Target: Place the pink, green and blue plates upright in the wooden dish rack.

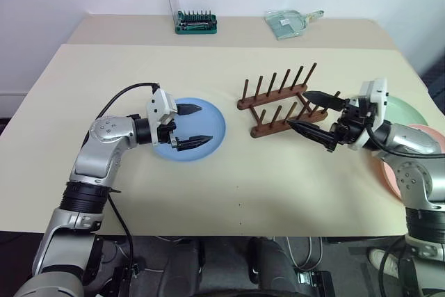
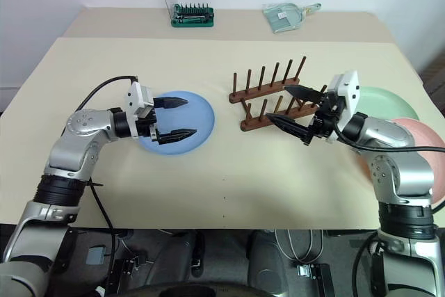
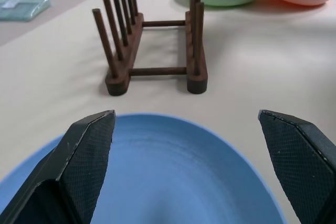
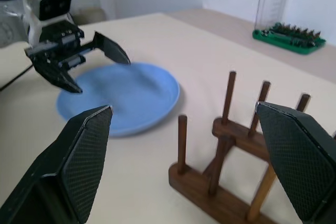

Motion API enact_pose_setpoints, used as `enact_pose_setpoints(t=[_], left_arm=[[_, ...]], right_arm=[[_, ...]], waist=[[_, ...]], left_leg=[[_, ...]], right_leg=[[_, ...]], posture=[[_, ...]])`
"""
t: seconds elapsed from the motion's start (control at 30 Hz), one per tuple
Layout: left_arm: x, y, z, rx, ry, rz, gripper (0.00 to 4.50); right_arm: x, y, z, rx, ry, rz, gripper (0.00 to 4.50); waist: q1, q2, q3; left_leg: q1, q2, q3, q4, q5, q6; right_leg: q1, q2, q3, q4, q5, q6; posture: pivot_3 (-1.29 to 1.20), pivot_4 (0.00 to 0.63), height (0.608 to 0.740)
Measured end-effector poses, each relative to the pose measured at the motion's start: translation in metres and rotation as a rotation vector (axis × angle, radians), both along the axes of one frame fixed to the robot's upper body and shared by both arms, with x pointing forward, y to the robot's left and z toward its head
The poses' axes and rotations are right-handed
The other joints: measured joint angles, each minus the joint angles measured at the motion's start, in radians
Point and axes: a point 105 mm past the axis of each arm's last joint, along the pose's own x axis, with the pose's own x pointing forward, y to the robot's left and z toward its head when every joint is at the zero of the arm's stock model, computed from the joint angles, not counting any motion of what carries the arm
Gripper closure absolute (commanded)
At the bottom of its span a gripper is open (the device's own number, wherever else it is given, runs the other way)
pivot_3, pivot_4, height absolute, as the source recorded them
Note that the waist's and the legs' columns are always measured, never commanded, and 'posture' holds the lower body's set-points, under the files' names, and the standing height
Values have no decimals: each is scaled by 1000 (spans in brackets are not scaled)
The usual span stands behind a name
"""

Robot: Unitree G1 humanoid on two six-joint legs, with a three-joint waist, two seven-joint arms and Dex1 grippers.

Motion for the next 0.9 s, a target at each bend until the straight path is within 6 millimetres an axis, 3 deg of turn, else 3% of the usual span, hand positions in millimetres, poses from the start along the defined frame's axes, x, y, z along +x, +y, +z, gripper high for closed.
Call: enact_pose_setpoints(t=[0.23, 0.37, 0.47, 0.6, 0.73, 0.9], left_arm=[[-5, 0, 2, -4, 51, -22, 0], [-10, -10, 5, -22, 85, -48, 0], [-9, -29, 1, -25, 115, -70, 0], [7, -64, -3, 62, 91, -72, 0], [21, -85, -12, 90, 98, -43, 0], [24, -101, -37, 228, 115, -61, 0]], right_arm=[[-2, 11, -4, 58, 52, 77, 36], [-7, 12, -4, 74, 87, 121, 36], [-16, 9, -5, 41, 123, 137, 36], [-30, -5, -14, -44, 167, 101, 36], [-39, -23, -19, -79, 191, 8, 36], [-56, -44, -29, -131, 218, -100, 36]], waist=[[3, 0, 0], [1, 0, 0], [6, 0, 0], [11, 0, 0], [2, 0, 0], [1, 0, 0]], left_leg=[[0, 0, 0, 0, 0, 0], [0, 0, 0, 0, 0, 0], [-1, 0, -1, 0, 0, 0], [-1, -1, -1, 1, 0, 1], [-1, 0, -1, 1, -1, 1], [-1, 0, 0, 0, -1, 1]], right_leg=[[0, 0, 0, 0, 0, 0], [0, 0, 0, 0, 0, 0], [1, 0, 0, -1, 0, 0], [1, 0, 0, -2, 0, 0], [1, 0, 0, -2, 0, 0], [0, 0, 0, -2, 0, 0]], posture=[[0, 150, 740], [0, 150, 740], [0, 150, 740], [0, 150, 740], [0, 150, 740], [0, 150, 740]])
